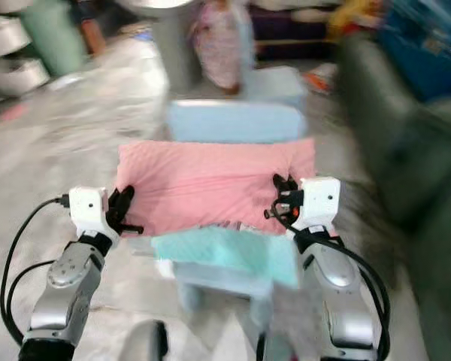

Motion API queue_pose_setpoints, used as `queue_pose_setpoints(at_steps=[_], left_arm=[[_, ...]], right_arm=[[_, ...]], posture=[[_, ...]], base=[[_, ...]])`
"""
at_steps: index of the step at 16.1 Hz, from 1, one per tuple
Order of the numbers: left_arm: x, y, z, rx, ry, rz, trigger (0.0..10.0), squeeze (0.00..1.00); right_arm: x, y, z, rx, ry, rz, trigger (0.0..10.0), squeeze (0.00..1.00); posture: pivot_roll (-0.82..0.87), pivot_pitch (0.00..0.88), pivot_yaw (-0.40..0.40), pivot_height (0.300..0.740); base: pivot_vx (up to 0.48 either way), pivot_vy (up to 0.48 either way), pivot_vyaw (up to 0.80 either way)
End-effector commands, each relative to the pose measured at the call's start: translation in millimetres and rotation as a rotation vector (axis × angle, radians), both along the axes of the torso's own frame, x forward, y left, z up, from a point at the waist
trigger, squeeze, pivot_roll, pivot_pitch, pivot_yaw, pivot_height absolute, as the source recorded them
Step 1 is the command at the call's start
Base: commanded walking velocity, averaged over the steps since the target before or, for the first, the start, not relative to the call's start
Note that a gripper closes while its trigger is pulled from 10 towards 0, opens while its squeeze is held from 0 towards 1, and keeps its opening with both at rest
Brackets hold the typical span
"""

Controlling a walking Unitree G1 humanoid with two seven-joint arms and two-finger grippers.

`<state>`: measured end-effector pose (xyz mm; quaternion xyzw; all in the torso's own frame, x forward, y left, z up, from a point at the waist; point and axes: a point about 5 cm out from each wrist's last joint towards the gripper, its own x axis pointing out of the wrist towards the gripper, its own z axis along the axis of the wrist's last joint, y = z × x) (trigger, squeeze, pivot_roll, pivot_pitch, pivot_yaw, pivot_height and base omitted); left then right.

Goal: Move the pillow to the sofa

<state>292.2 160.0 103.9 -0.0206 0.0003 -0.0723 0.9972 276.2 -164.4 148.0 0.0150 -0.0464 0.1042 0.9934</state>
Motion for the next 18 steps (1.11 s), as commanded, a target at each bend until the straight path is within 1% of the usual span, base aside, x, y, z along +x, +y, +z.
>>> queue_pose_setpoints(at_steps=[1, 3, 6, 7, 10, 18], left_arm=[[-0.6, 13.7, 2.4, 0.017, -0.008, 0.05, 10.0, 0.0], [-0.3, 13.9, 2.1, 0.016, -0.005, 0.05, 10.0, 0.0], [0.1, 10.4, 2.9, -0.005, -0.007, 0.017, 10.0, 0.0], [0.4, 9.1, 3.2, -0.008, -0.008, 0.012, 10.0, 0.0], [0.8, 7.8, 2.6, -0.014, -0.005, 0.002, 10.0, 0.0], [0.3, 5.7, -2.2, -0.012, 0.032, 0.016, 10.0, 0.0]], right_arm=[[0.2, 0.9, 14.9, 0.011, -0.062, -0.005, 10.0, 0.0], [0.1, 1.7, 14.5, 0.018, -0.054, -0.002, 10.0, 0.0], [-0.5, 4.1, 19.0, 0.014, -0.09, 0.017, 10.0, 0.0], [0.6, 3.4, 20.4, 0.015, -0.088, 0.012, 10.0, 0.0], [1.9, 3.0, 21.4, 0.014, -0.09, 0.009, 10.0, 0.0], [2.2, 2.4, 22.6, 0.012, -0.089, 0.014, 10.0, 0.0]], posture=[[-0.18, 0.0, 0.079, 0.728], [-0.18, 0.0, 0.079, 0.733], [-0.18, 0.0, 0.078, 0.733], [-0.18, 0.0, 0.079, 0.74], [-0.18, 0.0, 0.08, 0.74], [-0.18, 0.0, 0.07, 0.74]], base=[[0.0, 0.0, 0.0], [0.0, 0.0, 0.0], [0.0, 0.0, 0.0], [0.0, 0.0, 0.0], [0.0, 0.0, 0.0], [0.0, 0.0, 0.0]])
